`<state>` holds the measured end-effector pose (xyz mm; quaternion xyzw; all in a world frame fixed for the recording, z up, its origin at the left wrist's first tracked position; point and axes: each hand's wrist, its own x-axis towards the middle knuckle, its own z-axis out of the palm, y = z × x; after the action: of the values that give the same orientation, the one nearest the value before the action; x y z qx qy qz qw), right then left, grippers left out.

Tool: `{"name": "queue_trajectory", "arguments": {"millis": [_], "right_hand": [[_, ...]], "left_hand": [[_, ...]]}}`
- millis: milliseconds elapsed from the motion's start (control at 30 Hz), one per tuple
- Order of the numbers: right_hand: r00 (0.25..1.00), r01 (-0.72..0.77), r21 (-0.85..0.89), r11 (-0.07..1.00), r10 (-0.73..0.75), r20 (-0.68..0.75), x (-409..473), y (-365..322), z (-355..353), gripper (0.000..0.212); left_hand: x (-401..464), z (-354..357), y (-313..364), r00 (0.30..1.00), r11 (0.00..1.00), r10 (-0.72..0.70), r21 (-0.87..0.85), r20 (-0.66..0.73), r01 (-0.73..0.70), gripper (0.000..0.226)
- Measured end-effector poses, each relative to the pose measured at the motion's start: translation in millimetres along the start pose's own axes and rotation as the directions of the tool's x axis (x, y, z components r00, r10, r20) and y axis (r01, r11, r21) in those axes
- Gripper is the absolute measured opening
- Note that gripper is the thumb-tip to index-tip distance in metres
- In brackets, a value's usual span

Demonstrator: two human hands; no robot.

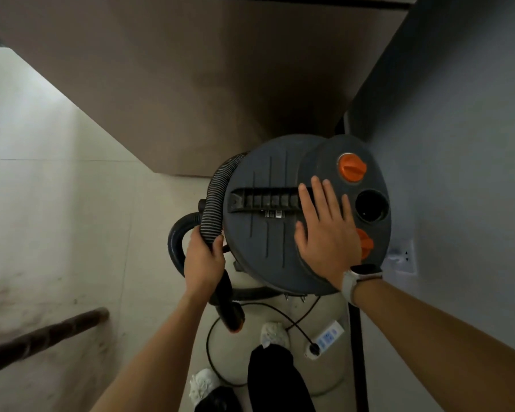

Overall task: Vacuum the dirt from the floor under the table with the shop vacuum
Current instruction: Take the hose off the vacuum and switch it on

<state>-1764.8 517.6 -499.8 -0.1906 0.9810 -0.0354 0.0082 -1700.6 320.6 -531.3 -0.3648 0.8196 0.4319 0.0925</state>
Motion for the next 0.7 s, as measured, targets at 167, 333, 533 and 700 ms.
{"name": "queue_trajectory", "arguments": {"millis": [167,333,533,700], "right_hand": [[0.999,0.002,0.018,1.0,-0.003,0.039,-0.1,0.4,-0.8,0.061],[0.997,-0.054,0.284,0.957,0.035,0.072,2.0,4.5,-15.2,0.06],[0.985,-0.101,0.505,0.857,0.159,-0.072,50.9,34.0,-73.8,0.087],[0.995,0.081,0.172,0.982,-0.091,0.051,59.3,63.9,-111.0,0.058]], "left_hand": [[14.6,-33.5,46.4,0.966,0.969,0.247,0.02,-0.071,-0.247,0.034],[4.5,-50.6,88.8,0.896,0.892,0.44,0.089,0.057,-0.444,0.047],[-26.0,-63.5,127.0,0.727,0.733,0.653,0.065,0.213,-0.678,0.051],[-44.8,-67.9,121.4,0.678,0.708,0.653,0.047,0.337,-0.705,0.058]]}}
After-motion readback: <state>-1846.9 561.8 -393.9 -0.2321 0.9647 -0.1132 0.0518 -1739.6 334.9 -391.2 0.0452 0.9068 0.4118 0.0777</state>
